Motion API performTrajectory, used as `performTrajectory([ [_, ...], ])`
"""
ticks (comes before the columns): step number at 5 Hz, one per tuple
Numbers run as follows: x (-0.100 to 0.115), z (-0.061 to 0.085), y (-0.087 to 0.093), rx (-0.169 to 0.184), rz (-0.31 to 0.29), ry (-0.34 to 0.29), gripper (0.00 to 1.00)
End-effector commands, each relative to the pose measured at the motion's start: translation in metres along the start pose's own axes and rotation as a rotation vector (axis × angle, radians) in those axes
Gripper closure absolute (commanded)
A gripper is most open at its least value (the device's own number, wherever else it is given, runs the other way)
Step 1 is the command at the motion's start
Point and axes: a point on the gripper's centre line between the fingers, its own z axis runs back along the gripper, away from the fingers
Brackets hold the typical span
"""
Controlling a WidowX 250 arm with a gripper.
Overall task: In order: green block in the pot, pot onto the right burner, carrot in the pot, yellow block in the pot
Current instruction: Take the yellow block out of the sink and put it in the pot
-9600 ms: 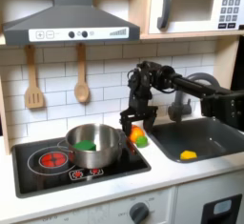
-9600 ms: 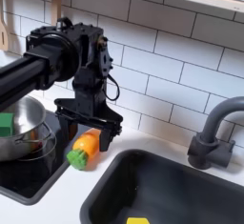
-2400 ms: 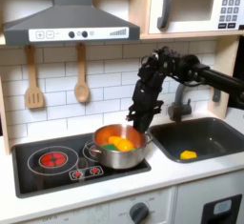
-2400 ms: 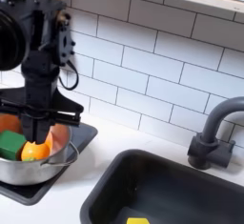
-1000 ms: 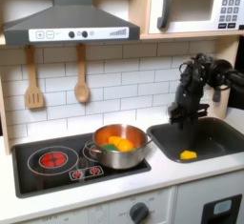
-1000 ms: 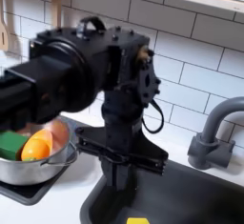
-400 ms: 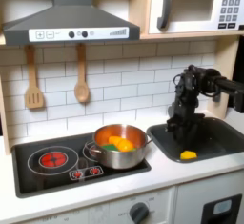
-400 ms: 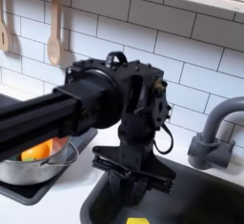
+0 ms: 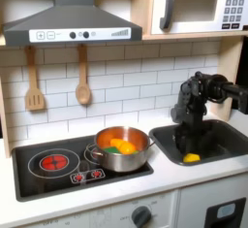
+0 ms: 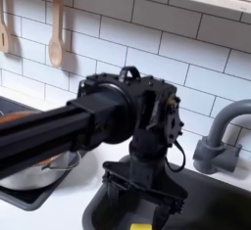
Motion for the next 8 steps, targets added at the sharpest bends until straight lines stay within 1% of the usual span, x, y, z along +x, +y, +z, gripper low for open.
performTrajectory([
  [1,-0.009,-0.013,-0.005,0.009,-0.021,0.03,0.0],
  [2,-0.012,-0.021,-0.006,0.016,-0.035,0.042,0.0],
  [3,-0.009,-0.021,-0.005,0.018,-0.029,0.033,0.0],
  [4,-0.006,-0.025,-0.005,0.02,-0.028,0.031,0.0],
  [6,0.003,-0.044,-0.007,0.029,-0.025,0.062,0.0],
  [7,0.011,-0.051,-0.009,0.032,-0.027,0.062,0.0],
  [8,0.015,-0.056,-0.008,0.036,-0.021,0.071,1.0],
])
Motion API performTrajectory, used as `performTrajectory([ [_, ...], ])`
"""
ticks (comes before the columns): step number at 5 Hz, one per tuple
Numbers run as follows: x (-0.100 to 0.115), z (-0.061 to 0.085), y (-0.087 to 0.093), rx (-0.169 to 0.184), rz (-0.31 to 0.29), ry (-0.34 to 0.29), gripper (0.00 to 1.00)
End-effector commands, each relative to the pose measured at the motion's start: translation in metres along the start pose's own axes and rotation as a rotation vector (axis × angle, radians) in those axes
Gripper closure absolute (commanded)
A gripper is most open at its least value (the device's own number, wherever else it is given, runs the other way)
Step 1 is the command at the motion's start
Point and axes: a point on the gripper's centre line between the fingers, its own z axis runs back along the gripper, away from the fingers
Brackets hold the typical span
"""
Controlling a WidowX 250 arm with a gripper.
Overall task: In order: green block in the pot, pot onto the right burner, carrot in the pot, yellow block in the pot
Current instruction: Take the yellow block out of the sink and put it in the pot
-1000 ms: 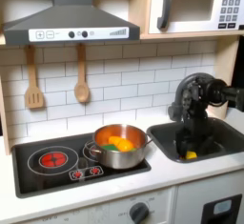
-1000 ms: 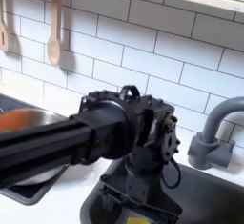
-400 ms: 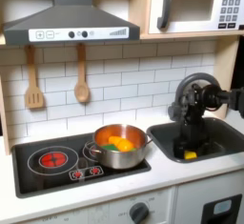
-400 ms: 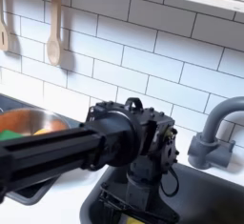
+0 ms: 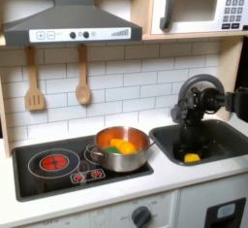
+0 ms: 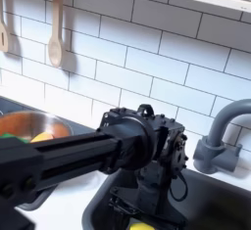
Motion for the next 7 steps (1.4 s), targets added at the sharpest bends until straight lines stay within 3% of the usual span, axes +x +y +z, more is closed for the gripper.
performTrajectory([
  [1,0.004,-0.002,-0.003,0.008,0.007,0.0,1.0],
  [4,-0.002,0.021,-0.004,0.003,0.022,-0.001,1.0],
  [7,-0.004,0.079,-0.002,-0.019,0.053,-0.099,1.0],
])
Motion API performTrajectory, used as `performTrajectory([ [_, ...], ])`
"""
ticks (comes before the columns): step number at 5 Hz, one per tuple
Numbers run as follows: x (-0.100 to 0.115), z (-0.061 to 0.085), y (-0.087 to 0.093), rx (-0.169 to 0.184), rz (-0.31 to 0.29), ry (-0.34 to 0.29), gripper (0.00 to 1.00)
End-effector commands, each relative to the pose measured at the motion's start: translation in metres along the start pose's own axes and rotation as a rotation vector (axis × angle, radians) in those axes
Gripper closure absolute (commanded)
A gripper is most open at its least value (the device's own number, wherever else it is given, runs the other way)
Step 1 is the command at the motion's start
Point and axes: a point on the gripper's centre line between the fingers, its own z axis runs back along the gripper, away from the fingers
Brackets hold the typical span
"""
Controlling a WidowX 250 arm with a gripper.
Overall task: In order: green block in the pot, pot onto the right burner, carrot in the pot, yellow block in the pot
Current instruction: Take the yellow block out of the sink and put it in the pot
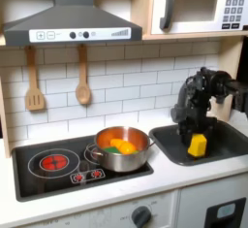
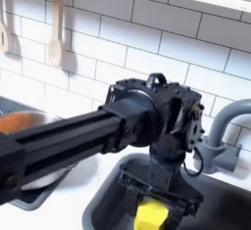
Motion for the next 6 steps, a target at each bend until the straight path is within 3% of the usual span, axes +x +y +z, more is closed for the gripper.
performTrajectory([
  [1,-0.004,0.033,0.005,-0.014,0.022,-0.055,1.0],
  [4,-0.012,0.08,0.046,0.0,0.142,-0.144,1.0],
  [6,-0.005,0.092,0.085,0.036,0.241,-0.192,1.0],
])
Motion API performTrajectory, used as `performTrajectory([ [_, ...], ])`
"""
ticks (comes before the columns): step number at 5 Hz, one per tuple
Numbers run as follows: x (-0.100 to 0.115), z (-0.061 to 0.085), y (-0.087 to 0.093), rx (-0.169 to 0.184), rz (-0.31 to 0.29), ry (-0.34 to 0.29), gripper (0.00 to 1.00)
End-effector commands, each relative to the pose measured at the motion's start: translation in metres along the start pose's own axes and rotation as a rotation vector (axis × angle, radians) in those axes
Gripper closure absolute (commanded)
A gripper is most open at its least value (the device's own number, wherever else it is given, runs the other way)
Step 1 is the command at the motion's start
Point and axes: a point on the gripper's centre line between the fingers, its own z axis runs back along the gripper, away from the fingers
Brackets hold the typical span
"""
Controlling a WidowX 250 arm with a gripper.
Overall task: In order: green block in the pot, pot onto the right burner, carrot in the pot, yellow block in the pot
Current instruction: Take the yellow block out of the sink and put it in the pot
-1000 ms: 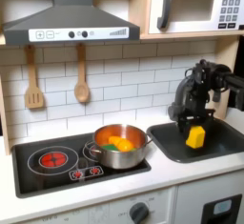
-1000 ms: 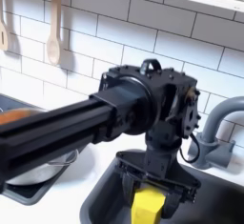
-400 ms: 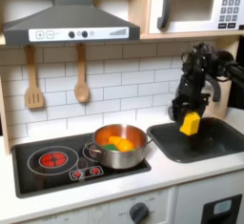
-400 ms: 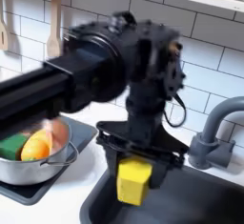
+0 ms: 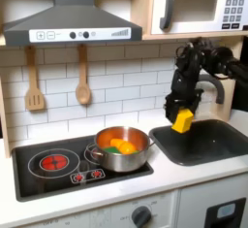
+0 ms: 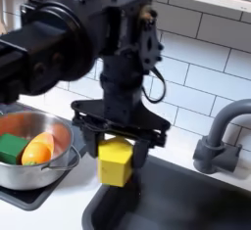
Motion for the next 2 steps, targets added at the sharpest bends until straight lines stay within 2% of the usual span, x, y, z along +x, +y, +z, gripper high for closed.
performTrajectory([
  [1,0.021,0.006,0.037,0.043,0.061,-0.045,1.0],
  [2,0.03,0.016,0.054,0.052,0.095,-0.094,1.0],
])
